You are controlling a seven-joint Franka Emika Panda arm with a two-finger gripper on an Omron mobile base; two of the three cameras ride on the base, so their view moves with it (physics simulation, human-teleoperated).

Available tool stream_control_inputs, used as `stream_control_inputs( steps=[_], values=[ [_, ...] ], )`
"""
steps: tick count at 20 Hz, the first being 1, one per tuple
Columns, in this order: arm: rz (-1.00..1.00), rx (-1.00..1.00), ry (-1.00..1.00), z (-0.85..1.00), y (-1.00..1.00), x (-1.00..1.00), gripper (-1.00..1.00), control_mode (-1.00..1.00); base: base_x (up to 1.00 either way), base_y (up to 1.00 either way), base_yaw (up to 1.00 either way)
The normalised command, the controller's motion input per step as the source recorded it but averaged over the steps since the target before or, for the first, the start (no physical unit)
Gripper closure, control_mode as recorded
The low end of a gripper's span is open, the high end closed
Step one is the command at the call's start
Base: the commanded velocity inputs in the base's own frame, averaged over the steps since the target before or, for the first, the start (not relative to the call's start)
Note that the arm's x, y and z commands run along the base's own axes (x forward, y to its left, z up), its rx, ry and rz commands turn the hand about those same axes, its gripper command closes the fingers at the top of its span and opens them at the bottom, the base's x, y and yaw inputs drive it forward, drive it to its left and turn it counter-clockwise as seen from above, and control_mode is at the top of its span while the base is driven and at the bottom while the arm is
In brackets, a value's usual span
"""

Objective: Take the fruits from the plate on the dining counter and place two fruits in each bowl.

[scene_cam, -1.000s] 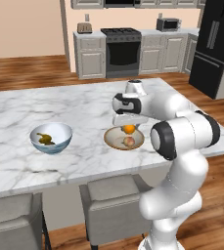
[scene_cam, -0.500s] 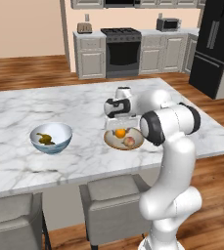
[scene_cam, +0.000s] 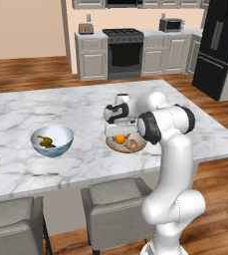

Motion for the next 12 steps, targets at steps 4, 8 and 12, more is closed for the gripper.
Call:
stream_control_inputs(
  steps=[4,8,12],
  values=[
    [0.00,0.00,0.02,-0.04,0.00,0.03,-1.00,-1.00,0.00,0.00,0.00],
    [0.00,0.00,0.00,0.00,-0.03,0.00,-1.00,-1.00,0.00,0.00,0.00],
    [0.00,0.00,0.00,0.05,-0.09,-0.04,-1.00,-1.00,0.00,0.00,0.00]
  ],
)
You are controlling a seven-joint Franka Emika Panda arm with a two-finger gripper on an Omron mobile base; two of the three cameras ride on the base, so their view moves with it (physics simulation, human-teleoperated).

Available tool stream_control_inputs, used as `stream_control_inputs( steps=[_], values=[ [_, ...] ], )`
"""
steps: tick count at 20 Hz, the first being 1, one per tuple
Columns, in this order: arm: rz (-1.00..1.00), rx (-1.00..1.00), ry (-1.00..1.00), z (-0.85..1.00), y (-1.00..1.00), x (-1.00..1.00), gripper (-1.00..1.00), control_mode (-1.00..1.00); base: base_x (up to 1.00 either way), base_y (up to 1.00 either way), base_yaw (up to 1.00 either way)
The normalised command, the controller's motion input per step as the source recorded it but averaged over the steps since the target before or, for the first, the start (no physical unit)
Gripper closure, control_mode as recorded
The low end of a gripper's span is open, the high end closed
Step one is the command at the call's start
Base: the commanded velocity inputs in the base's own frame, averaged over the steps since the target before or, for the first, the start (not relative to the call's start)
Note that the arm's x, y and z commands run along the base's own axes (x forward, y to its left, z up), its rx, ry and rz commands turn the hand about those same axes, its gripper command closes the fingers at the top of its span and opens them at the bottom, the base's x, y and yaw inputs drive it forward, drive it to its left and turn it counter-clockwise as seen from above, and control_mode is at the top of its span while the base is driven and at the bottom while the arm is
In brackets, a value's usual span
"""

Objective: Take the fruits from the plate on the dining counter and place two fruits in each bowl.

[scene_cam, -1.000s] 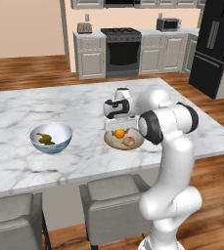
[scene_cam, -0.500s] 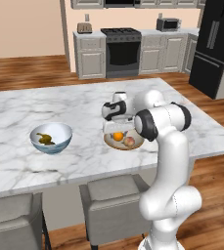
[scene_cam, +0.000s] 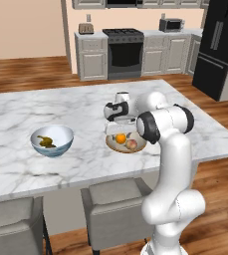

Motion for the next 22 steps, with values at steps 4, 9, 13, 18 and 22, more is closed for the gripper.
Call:
stream_control_inputs(
  steps=[4,9,13,18,22],
  values=[
    [0.00,0.00,-0.01,0.41,-0.31,-0.50,-1.00,-1.00,0.00,0.00,0.00],
    [-0.02,0.01,-0.02,0.85,-0.27,-0.98,-1.00,-1.00,0.00,0.00,0.00],
    [-0.03,0.00,0.00,0.92,-0.01,-1.00,-1.00,-1.00,0.00,0.00,0.00],
    [-0.03,0.03,0.00,0.93,-0.03,-1.00,-1.00,-1.00,0.00,0.00,0.00],
    [-0.02,0.02,-0.07,0.75,0.00,-1.00,-1.00,-1.00,0.00,0.00,0.00]
  ],
)
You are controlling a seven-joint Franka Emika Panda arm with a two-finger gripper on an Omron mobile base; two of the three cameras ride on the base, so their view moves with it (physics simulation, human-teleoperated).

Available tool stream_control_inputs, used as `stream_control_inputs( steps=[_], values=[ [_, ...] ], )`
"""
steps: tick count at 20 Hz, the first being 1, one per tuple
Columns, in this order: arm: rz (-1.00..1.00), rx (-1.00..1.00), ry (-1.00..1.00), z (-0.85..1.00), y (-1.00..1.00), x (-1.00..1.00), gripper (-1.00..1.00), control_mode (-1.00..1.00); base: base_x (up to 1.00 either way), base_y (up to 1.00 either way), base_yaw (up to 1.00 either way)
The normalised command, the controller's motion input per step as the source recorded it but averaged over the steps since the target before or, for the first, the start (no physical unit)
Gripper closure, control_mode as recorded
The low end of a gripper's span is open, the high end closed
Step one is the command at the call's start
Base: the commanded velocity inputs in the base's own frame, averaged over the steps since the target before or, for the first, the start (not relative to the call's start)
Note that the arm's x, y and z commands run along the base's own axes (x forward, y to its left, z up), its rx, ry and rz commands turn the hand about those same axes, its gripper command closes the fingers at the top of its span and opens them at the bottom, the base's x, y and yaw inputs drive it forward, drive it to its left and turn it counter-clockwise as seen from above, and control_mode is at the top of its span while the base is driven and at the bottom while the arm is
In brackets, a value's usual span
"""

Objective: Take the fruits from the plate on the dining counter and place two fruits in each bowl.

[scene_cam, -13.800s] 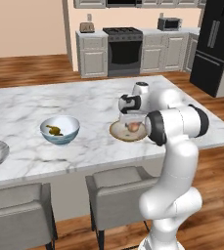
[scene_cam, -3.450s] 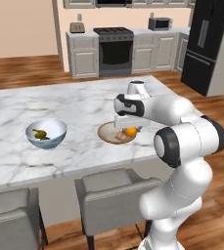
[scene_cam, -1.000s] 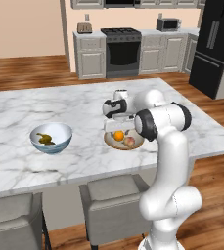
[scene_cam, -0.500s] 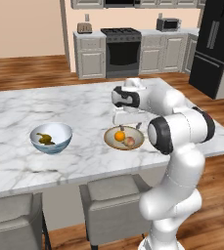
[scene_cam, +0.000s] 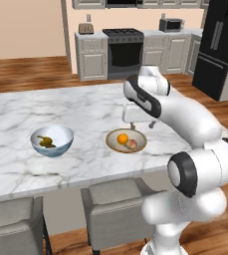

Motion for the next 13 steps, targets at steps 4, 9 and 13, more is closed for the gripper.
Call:
stream_control_inputs(
  steps=[4,9,13],
  values=[
    [0.00,0.00,-0.27,0.56,0.00,-1.00,-1.00,-1.00,0.00,0.00,0.00],
    [0.00,0.00,-0.30,0.34,0.00,-1.00,-1.00,-1.00,0.00,0.00,0.00],
    [-0.03,0.00,-0.22,0.31,0.00,-1.00,-1.00,-1.00,0.00,0.00,0.00]
  ],
)
